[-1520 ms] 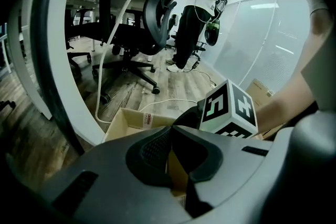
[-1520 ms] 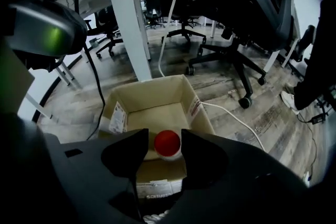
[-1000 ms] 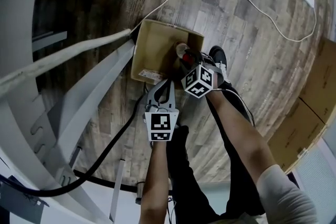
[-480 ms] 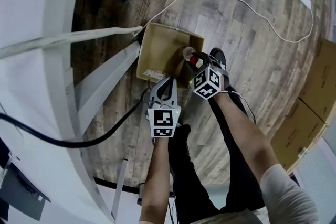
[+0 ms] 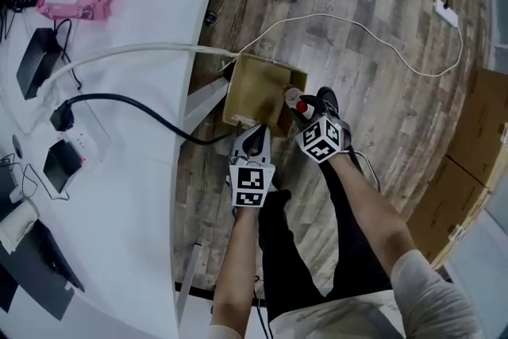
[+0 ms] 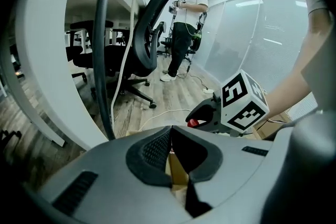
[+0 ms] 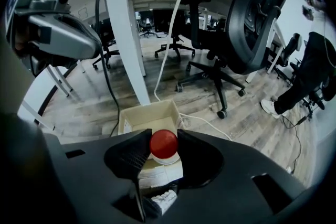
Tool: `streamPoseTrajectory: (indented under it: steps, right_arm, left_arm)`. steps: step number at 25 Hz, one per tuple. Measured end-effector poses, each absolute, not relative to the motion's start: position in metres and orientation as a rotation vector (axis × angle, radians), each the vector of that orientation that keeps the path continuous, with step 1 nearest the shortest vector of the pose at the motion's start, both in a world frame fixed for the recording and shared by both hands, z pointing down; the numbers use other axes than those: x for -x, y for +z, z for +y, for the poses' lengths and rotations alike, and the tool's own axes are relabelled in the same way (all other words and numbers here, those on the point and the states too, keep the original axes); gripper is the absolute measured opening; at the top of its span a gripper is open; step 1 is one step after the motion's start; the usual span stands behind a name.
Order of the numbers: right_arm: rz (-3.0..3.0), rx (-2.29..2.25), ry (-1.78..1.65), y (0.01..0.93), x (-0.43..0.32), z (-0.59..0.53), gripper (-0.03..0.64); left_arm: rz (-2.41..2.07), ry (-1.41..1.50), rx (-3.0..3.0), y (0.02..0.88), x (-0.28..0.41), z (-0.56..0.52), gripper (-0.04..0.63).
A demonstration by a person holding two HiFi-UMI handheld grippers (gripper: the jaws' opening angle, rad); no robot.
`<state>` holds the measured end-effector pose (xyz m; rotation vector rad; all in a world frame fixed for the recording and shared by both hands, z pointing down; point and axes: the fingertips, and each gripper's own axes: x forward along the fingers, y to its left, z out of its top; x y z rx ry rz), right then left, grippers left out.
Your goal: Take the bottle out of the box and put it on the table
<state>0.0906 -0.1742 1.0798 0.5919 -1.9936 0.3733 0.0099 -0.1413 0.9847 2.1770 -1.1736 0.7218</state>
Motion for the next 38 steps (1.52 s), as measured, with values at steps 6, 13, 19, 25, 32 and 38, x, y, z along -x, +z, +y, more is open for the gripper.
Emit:
streamPoseTrajectory:
  steps: [6,13,19,25,32,38]
  right_arm:
    - [-2.018,-0.622,0.373,0.998,-0.091,-0.173,0.181]
    - [-2.034,-0.641,0.369,0.899,-0.098,-0.161,0.181]
    - [-2.076,-0.639,0.354,0.811,-0.100,-0.147,0.181]
    - [-2.144,-0.658,0.322,0.730,-0.092,-0.142,0.181]
    - [-2.207,-0.729,0.317,0.653,-0.086,-0.138,0.181]
    - [-2.270,-0.736,0.285,0.601,-0.069,-0.126,0.182]
  left_arm:
    - [-1.142,0.720,-2.200,0.926,-0.016,-0.133,0.015]
    - [-1.112,0.722,-2.206,0.853,-0.025,-0.108,0.015]
    - [-1.118,0.692,-2.259,0.778,-0.035,-0.105,0.015]
    - [-1.186,0.649,-2.286,0.712,-0.031,-0.109,0.015]
    - [-1.255,0.612,-2.290,0.643,-0.023,-0.102,0.015]
    - [-1.345,0.589,-2.287,0.603,0.002,-0.088,0.015]
